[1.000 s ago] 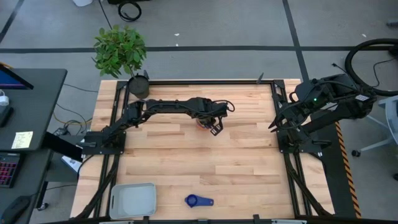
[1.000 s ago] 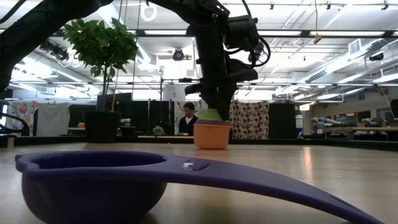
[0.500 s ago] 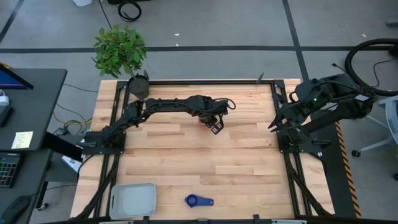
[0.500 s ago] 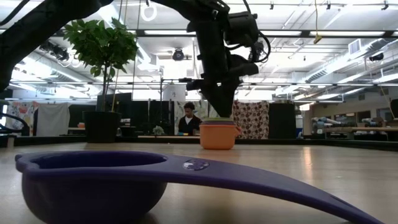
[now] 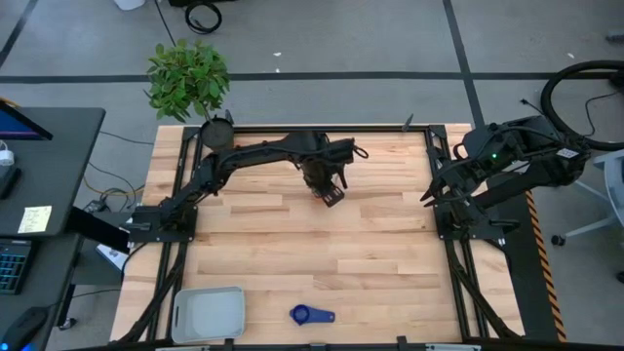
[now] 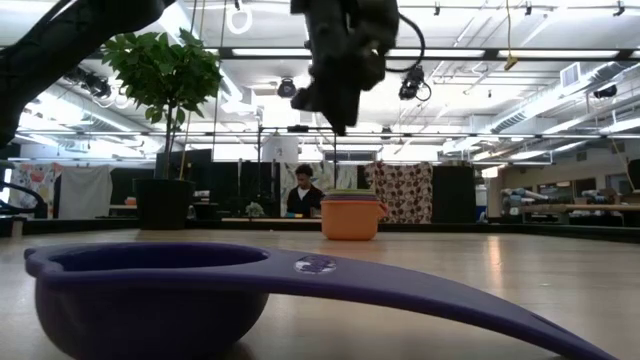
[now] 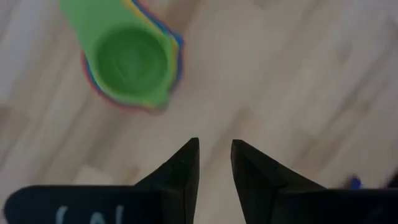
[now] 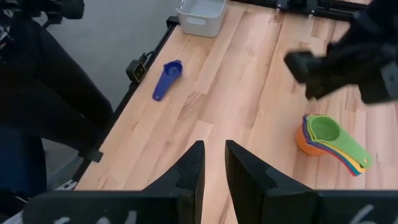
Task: Nest measuring cups in basket
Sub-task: Stack the dark blue measuring cup on top of the green measuring cup
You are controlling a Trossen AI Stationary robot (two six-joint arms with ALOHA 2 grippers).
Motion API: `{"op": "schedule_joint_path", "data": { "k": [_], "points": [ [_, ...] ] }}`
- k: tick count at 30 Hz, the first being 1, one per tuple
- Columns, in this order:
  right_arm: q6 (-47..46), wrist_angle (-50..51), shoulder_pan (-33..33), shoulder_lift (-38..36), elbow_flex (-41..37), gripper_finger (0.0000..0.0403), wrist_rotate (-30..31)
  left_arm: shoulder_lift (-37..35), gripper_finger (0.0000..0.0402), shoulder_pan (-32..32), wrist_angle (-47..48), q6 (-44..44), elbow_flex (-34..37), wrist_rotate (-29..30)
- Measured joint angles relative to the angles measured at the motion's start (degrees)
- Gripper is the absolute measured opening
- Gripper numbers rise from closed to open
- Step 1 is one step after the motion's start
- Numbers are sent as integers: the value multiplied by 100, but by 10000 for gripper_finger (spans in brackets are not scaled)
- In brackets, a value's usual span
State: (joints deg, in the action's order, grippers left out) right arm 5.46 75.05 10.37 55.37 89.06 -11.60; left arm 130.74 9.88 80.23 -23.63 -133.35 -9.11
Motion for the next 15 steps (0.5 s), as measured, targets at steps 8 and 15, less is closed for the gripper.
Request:
{"op": "schedule_joint_path", "data": {
  "k": [8, 15],
  "points": [
    [-90, 0, 0, 13, 0, 68, -2, -201, 98, -402, 938, 127, 0, -235],
    [-287, -159, 1, 201, 0, 68, -2, -199, 89, -1077, 915, 311, 60, -200]
  ]
}}
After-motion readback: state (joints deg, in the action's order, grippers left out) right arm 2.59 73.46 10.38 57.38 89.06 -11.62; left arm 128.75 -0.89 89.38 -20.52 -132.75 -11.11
